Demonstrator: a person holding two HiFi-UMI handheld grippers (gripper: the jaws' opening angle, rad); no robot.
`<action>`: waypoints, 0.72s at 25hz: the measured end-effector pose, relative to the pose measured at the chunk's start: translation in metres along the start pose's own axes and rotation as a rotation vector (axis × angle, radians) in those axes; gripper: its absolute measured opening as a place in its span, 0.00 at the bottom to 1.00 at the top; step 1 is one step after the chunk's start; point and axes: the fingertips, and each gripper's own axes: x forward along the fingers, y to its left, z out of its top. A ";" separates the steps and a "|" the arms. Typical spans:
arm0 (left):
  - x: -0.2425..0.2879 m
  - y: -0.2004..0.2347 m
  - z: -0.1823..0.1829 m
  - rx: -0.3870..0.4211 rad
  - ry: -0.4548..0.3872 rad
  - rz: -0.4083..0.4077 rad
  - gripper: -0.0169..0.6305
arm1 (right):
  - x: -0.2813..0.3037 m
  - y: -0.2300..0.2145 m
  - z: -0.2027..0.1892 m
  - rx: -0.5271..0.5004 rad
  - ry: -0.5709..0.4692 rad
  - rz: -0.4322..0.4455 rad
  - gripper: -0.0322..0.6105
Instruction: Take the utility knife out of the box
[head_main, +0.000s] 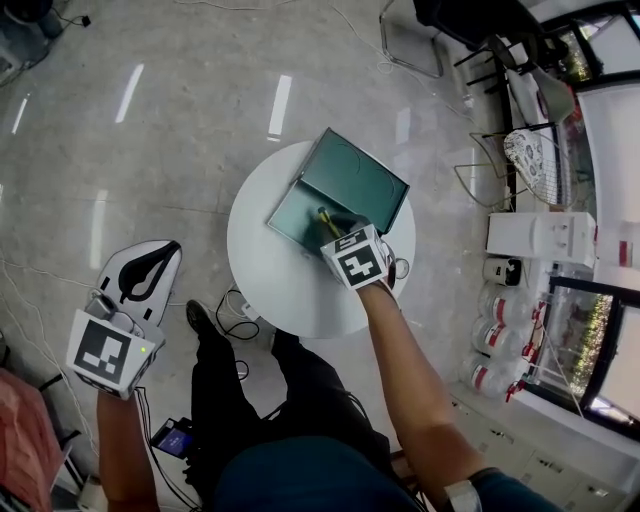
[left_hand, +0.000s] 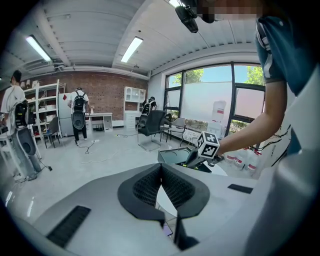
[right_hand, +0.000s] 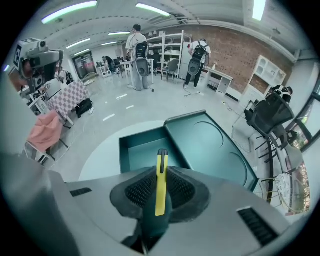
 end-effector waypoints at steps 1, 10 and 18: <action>-0.004 -0.002 0.005 0.003 -0.002 0.002 0.05 | -0.009 0.001 0.004 -0.003 -0.016 -0.003 0.18; -0.046 -0.023 0.041 0.034 -0.031 0.022 0.05 | -0.090 0.015 0.035 -0.013 -0.147 -0.025 0.18; -0.086 -0.043 0.068 0.047 -0.036 0.054 0.05 | -0.164 0.025 0.059 -0.024 -0.262 -0.033 0.18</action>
